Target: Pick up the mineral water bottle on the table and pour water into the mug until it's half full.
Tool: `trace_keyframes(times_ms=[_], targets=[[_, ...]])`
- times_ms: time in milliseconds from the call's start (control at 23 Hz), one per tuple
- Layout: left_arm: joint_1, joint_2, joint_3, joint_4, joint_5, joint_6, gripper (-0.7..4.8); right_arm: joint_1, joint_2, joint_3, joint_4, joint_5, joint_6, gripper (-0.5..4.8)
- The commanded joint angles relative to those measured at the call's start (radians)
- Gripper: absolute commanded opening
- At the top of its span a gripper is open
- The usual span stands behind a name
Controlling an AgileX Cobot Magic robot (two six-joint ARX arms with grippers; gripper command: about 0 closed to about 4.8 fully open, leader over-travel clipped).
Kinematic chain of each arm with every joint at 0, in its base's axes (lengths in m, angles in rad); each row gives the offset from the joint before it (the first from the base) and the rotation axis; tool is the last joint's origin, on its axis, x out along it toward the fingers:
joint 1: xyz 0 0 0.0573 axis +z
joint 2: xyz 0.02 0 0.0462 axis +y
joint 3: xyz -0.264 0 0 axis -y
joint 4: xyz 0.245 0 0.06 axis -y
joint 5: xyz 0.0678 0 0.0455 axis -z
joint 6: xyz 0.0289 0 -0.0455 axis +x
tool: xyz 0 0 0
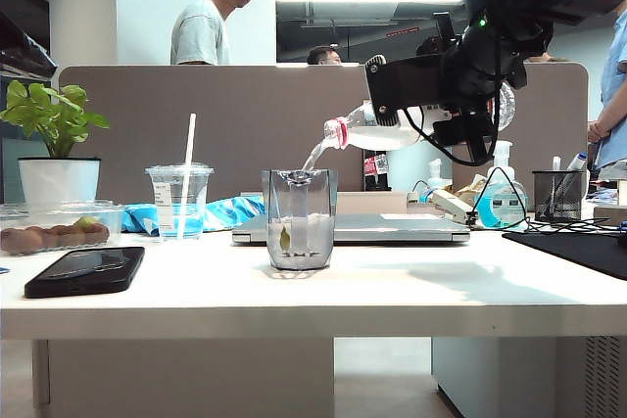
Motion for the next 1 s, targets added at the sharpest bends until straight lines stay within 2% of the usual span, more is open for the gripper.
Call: trace_keyframes(times_ms=[43, 260, 521, 781, 998], targets=[[0.001, -0.002, 0.005, 0.006, 0.006, 0.005, 0.03, 0.000, -0.009, 0.008, 0.021, 0.000, 0.005, 2.77], [0.001, -0.002, 0.005, 0.006, 0.004, 0.005, 0.04, 0.000, -0.008, 0.008, 0.021, -0.010, 0.006, 2.73], [0.001, -0.002, 0.005, 0.006, 0.003, 0.005, 0.04, 0.000, -0.008, 0.007, -0.010, -0.018, 0.062, 2.74], [0.001, -0.002, 0.005, 0.006, 0.003, 0.005, 0.03, 0.000, -0.008, 0.007, -0.017, -0.040, 0.253, 2.74], [0.001, -0.002, 0.005, 0.006, 0.003, 0.005, 0.03, 0.000, -0.008, -0.007, -0.031, -0.106, 0.429, 2.74]])
